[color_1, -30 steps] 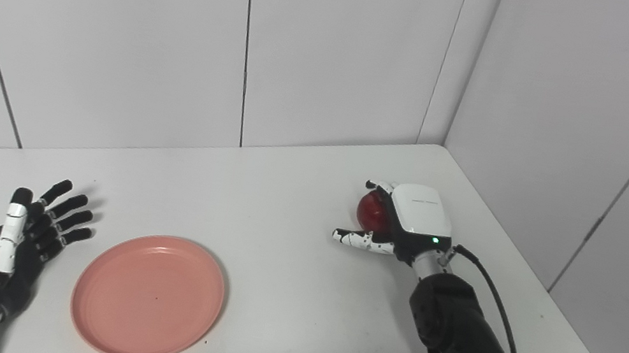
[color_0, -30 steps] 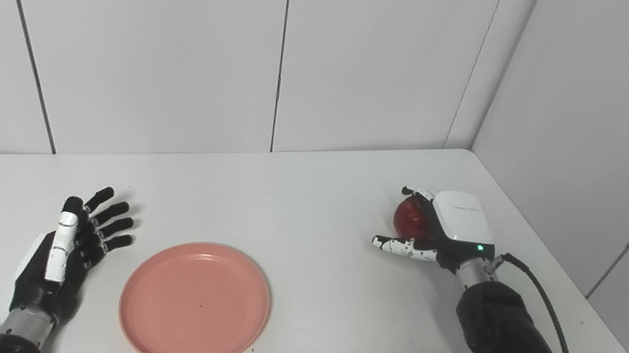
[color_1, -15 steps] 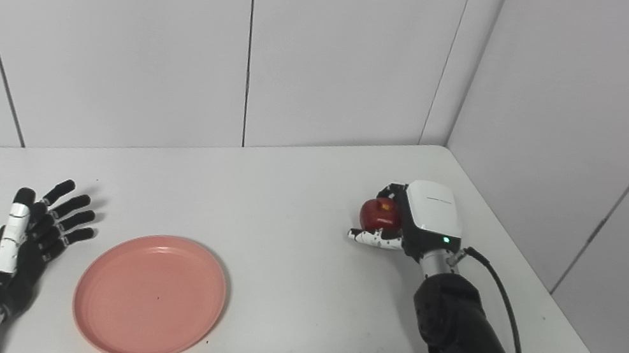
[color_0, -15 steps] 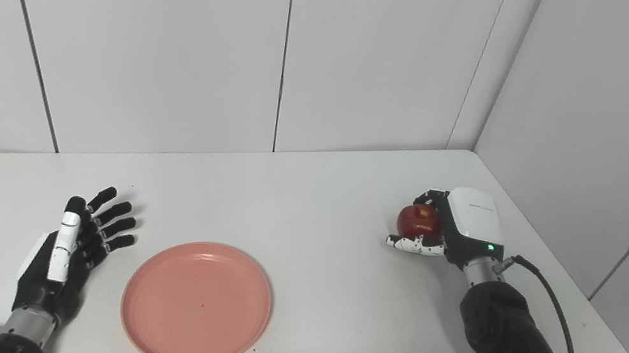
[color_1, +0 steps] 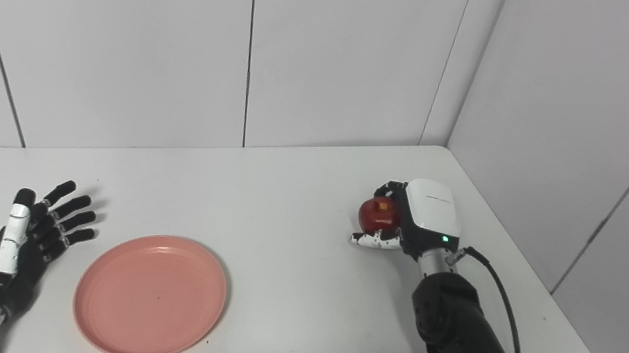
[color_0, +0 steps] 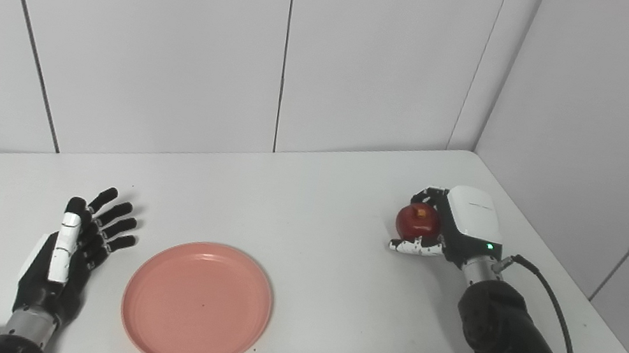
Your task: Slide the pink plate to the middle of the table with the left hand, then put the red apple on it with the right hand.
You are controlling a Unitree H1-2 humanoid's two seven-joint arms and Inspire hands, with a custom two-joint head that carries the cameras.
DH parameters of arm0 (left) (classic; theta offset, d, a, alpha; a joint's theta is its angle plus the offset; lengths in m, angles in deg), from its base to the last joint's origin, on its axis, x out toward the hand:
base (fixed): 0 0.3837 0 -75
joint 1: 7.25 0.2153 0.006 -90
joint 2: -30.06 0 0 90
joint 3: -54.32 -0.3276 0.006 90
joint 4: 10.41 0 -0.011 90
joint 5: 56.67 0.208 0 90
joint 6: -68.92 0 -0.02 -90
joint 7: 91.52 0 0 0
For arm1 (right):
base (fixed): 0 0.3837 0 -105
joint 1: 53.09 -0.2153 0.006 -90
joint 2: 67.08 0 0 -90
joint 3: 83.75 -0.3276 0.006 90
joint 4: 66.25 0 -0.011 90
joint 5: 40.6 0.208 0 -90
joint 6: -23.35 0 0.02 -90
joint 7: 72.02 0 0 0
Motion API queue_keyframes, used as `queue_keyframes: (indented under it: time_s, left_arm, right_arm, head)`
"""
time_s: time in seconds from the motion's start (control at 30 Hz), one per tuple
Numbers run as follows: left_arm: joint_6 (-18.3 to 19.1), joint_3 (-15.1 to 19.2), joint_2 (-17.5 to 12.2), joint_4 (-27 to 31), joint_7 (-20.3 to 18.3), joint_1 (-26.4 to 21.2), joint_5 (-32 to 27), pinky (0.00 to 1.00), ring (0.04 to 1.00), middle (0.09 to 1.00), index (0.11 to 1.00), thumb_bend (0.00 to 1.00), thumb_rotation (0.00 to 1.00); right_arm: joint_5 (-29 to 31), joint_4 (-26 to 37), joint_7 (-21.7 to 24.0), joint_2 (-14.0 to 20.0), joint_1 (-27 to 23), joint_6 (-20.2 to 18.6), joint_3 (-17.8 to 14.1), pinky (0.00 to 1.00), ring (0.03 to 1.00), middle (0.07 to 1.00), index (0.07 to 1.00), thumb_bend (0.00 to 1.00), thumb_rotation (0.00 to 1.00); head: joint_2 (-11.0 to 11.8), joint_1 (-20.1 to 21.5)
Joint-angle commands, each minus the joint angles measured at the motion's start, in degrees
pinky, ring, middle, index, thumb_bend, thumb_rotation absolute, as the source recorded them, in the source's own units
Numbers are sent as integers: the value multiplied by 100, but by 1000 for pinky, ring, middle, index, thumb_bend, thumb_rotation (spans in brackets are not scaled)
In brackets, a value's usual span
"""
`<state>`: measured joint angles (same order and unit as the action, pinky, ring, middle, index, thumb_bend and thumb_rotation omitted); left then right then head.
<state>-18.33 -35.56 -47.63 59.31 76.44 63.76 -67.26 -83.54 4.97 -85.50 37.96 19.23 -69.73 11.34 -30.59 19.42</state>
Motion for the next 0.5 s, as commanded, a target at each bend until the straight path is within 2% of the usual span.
queue_keyframes:
  time_s: [0.0, 0.23, 0.47]
  left_arm:
    - [343, -31, 36, -118, 68, 137, 51, 755, 812, 844, 859, 668, 977]
    - [363, -54, 51, -95, 96, 130, 74, 749, 805, 840, 847, 673, 970]
    - [415, -96, 156, -89, 210, 118, 132, 727, 794, 839, 832, 695, 956]
  right_arm:
    - [9, 188, -11, 149, -192, 29, -10, 134, 189, 281, 481, 501, 154]
    - [-92, 726, -96, 167, -222, 107, -29, 124, 176, 266, 479, 500, 159]
    - [-31, 1497, 265, 169, -413, 157, -5, 117, 172, 265, 478, 499, 161]
  head:
    - [-8, -5]
    - [-47, -99]
    - [-71, -469]
